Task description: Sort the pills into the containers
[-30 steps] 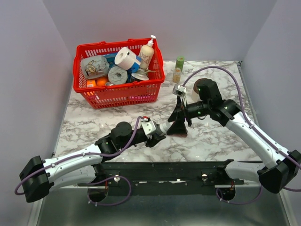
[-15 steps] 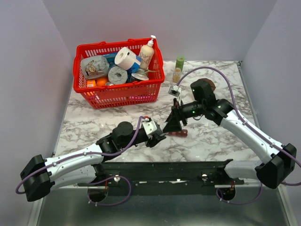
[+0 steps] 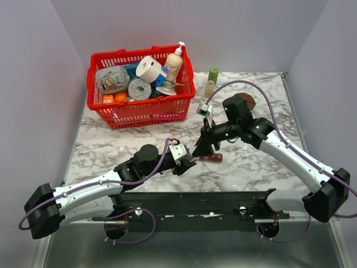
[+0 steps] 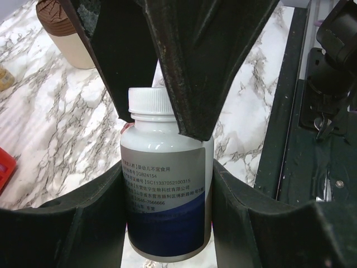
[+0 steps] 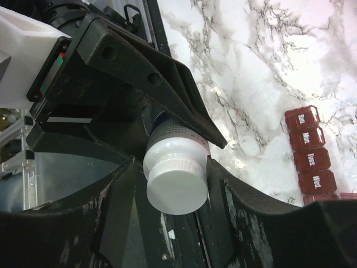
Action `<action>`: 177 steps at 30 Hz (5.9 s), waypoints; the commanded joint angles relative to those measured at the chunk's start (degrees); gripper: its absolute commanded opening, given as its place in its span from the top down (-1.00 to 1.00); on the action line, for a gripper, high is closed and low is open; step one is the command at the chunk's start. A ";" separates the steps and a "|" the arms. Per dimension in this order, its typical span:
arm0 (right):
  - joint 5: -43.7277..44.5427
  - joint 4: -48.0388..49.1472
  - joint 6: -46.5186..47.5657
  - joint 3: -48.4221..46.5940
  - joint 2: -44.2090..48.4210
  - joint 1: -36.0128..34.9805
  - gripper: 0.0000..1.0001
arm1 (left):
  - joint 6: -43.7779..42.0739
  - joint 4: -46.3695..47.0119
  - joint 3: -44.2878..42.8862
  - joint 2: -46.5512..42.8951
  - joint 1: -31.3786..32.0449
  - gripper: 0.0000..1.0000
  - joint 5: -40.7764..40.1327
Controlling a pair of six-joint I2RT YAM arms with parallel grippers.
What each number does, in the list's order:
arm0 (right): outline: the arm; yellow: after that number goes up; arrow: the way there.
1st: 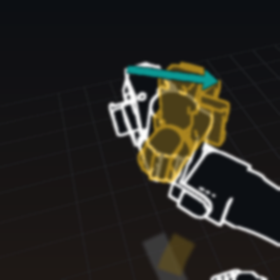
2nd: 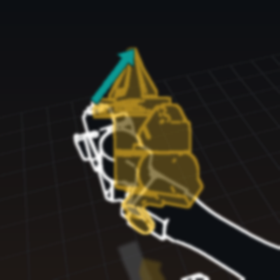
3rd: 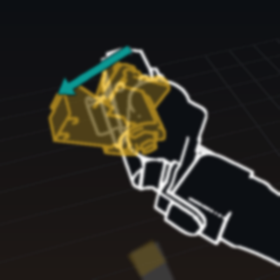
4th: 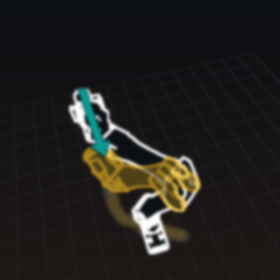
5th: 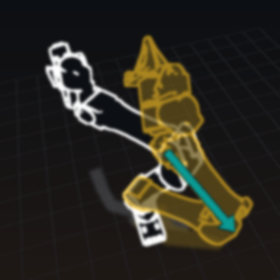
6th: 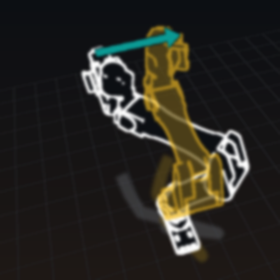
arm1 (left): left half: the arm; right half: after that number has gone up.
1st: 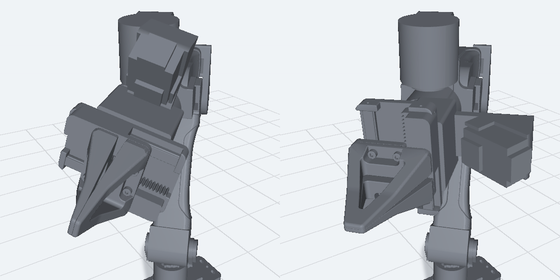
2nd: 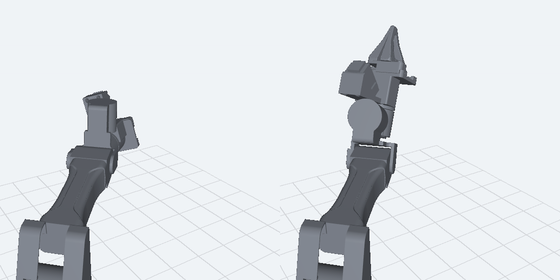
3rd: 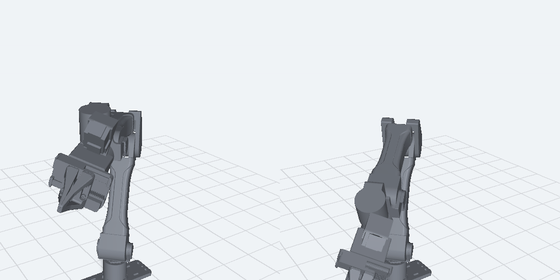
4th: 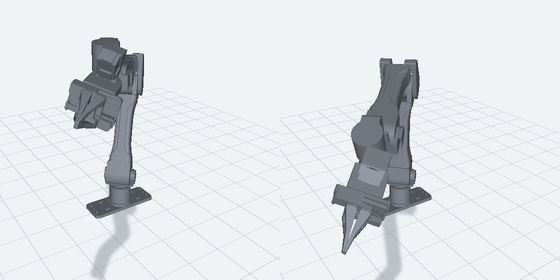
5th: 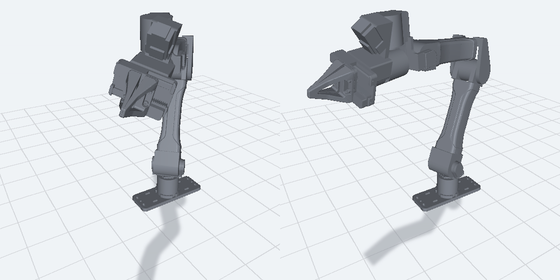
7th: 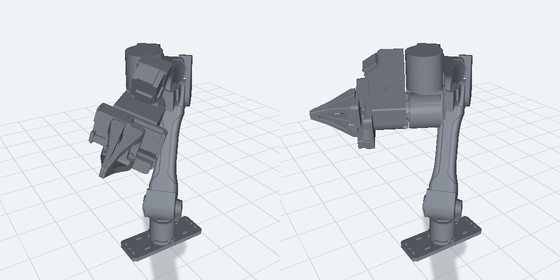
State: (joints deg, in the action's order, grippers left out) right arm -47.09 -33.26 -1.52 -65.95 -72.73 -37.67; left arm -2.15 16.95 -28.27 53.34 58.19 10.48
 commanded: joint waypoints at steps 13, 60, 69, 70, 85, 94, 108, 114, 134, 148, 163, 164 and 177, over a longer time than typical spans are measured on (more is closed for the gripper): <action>2.45 -2.96 3.01 -1.72 -1.01 -1.18 -0.08 | -0.48 3.18 0.85 -2.19 -0.01 1.00 -1.60; -1.61 -10.43 7.50 -9.19 -1.53 -1.35 -0.72 | 0.66 2.47 0.68 -2.54 -0.19 1.00 0.77; -0.37 -9.20 7.32 -7.17 -2.94 -1.35 -0.60 | 0.83 3.35 0.76 -2.01 -0.19 1.00 0.07; -0.37 -9.20 7.23 -7.00 -3.03 -1.35 -0.58 | 0.83 3.27 0.85 -1.84 -0.19 1.00 0.07; -11.52 -19.30 30.49 -13.59 -5.85 -1.79 0.82 | -0.04 1.60 0.68 -1.84 -0.36 1.00 4.89; -12.07 -32.74 86.06 -14.98 -5.31 -1.79 0.69 | -1.54 -3.24 0.15 -3.07 -0.28 1.00 6.13; -13.55 -32.22 83.35 -14.46 -3.38 0.66 0.55 | -2.42 -5.43 0.41 -4.91 -0.45 1.00 6.75; -12.77 -34.68 84.14 -15.25 -4.35 1.63 0.53 | -2.42 -5.61 -0.03 -4.56 -0.45 1.00 7.27; 28.11 0.74 24.20 6.80 -17.60 21.32 0.46 | -11.99 -13.43 -5.21 7.65 -0.98 1.00 7.18; 28.64 -2.34 25.51 5.66 -25.63 23.26 -0.12 | -7.00 3.39 -1.27 5.38 -3.88 1.00 11.49; 24.15 -1.11 28.24 6.18 -10.86 25.80 -1.00 | 16.80 45.84 -2.22 -13.00 -4.84 1.00 9.83; 23.72 -0.76 28.24 6.45 -10.42 26.15 -1.00 | 18.74 49.63 -2.14 -12.74 -5.11 1.00 9.21; 21.78 -0.49 27.89 7.16 -9.45 27.65 -1.00 | 44.10 67.44 -12.96 0.28 -7.74 1.00 12.73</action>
State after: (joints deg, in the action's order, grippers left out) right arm -23.51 -34.35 26.00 -59.64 -82.24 -10.70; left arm 34.20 72.25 -36.62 51.33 49.04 19.05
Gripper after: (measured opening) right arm 0.997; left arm 0.592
